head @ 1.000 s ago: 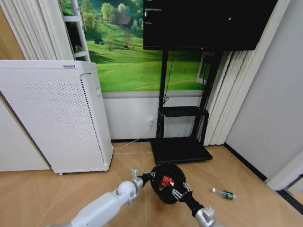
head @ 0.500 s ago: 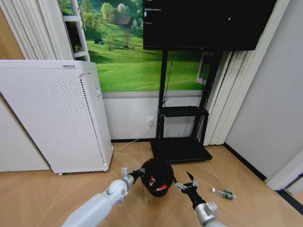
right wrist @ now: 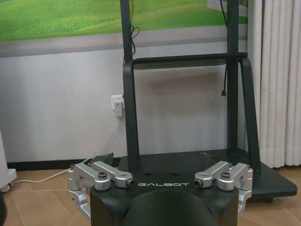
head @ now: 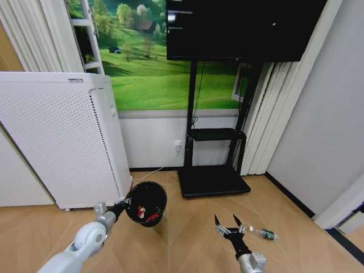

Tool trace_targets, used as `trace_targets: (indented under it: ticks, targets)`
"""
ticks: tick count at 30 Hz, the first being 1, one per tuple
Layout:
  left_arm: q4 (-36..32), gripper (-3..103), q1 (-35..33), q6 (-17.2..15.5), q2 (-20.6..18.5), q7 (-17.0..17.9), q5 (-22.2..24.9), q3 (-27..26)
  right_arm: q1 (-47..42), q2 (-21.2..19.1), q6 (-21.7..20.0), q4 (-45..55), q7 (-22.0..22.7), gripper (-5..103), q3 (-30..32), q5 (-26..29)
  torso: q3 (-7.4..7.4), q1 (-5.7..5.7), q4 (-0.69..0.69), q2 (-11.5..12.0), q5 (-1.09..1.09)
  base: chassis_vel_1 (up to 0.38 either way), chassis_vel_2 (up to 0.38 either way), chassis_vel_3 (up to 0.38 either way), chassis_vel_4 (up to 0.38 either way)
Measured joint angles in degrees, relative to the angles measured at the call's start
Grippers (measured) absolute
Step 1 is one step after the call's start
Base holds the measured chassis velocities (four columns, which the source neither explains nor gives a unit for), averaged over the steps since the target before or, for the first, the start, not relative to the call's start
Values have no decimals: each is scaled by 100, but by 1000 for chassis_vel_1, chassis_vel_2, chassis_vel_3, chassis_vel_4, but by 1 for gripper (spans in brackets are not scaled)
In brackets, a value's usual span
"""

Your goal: Pick up the trash bin and place the garbage on the floor into it.

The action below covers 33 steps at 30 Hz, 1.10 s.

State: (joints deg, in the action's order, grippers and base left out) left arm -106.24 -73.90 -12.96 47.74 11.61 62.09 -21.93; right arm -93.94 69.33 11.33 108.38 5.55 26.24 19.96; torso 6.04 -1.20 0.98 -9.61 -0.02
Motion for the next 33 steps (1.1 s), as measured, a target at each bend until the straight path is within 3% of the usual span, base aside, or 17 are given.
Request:
trace_targets:
  ticks: [21,23,24,26,28,33]
  targets:
    - [-95,7,-512,16,202,70,13,-486,422,-231,5,-758,-119,100,12,-341,1,1,5,1,2,-297,-294,301,299]
    - [-95,7,-900,-124,270,221,-70,-1017,825,-562,-304,-1260,-227,100,42,-707,1,1,3,1,8,-132,-209,137,142]
    - [-84,7,-1055,-206,311,288,-70,-1279,959,-699,-441,-1415,-255,100,35,-797,1,1,2,1,-2,-41,-66,92,16]
    - [-77,7,-1115,-235,327,294,-69,-1380,998,-749,-481,-1464,-278,100,22,-837,1,0,3,1,-2,-41,-66,58,16]
    - [-17,7,-1445,-312,396,297,-85,-1997,1105,-1030,-591,-1765,-614,100,-118,-1210,0,0,2,1,0,49,67,-18,-63]
    - [92,7,-1725,-313,424,87,-210,-2471,1272,-1303,-584,-2202,-1070,100,-353,-1433,1,0,-1,1,1,92,109,-67,-67]
